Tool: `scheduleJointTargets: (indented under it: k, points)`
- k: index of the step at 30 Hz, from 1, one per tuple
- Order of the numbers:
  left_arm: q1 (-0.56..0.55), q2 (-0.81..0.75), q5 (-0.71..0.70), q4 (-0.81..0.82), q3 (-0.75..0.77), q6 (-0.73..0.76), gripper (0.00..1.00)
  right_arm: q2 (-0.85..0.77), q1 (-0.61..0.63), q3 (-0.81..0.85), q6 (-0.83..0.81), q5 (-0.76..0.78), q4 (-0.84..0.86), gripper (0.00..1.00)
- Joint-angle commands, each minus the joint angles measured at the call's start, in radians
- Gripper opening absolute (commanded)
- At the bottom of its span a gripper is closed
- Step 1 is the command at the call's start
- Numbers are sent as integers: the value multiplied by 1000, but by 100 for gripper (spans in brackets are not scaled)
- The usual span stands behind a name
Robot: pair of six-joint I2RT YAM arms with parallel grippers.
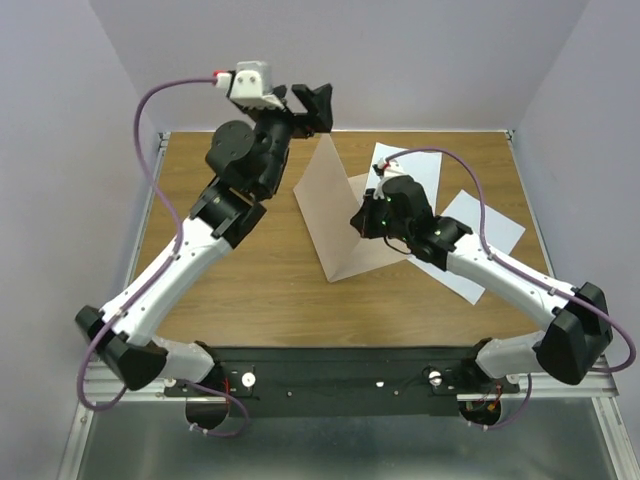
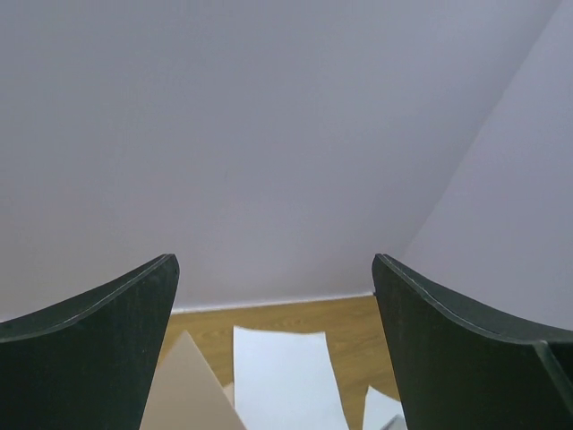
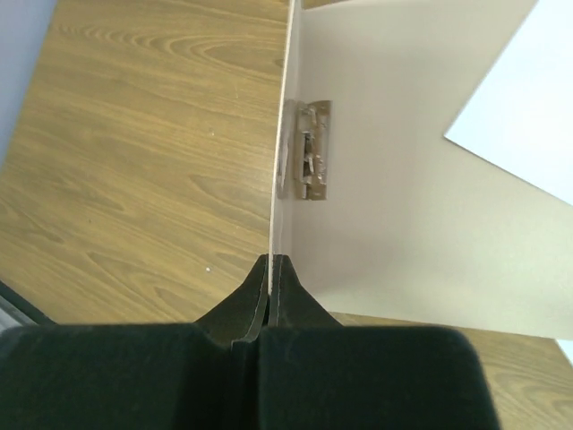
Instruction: Put the files into the folder
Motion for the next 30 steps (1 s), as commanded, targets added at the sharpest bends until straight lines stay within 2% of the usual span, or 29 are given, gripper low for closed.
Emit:
scheduleJointTargets:
  k: [1, 5, 7, 10, 13, 15, 16, 18, 19, 21, 22, 24, 25, 28, 30]
  points:
    - [1, -216, -197, -122, -166, -133, 98, 69, 101, 130, -138, 179, -168, 2]
    - [7, -377, -385, -330, -335, -314, 98, 160, 219, 213, -148, 352, -269, 3]
    - [9, -487, -429, -405, -436, -369, 98, 192, 282, 235, -140, 431, -285, 4]
    - [12, -618, -466, -497, -512, -460, 98, 261, 351, 286, -131, 466, -310, 9]
    - [12, -707, -501, -595, -541, -549, 98, 319, 402, 348, -141, 416, -314, 15]
    - [12, -741, -481, -620, -550, -572, 98, 364, 455, 397, -164, 428, -314, 23]
    - [12, -773, -461, -617, -558, -574, 98, 378, 471, 411, -180, 428, -313, 31]
    - [12, -802, -414, -593, -588, -557, 98, 410, 500, 437, -191, 434, -311, 40]
    - [12, -822, -412, -596, -593, -561, 98, 440, 520, 460, -191, 432, -310, 50]
    - [12, -836, -436, -620, -595, -577, 98, 467, 538, 479, -181, 428, -307, 57]
    - [12, -845, -452, -652, -595, -589, 98, 491, 555, 496, -177, 426, -305, 64]
    - [10, -854, -492, -694, -595, -644, 98, 507, 575, 510, -180, 406, -291, 73]
    - [10, -865, -498, -712, -598, -652, 98, 513, 598, 517, -186, 396, -285, 89]
    - [10, -885, -509, -738, -602, -664, 98, 516, 638, 533, -217, 334, -253, 100]
    - [10, -902, -525, -755, -607, -686, 98, 507, 650, 536, -232, 247, -219, 100]
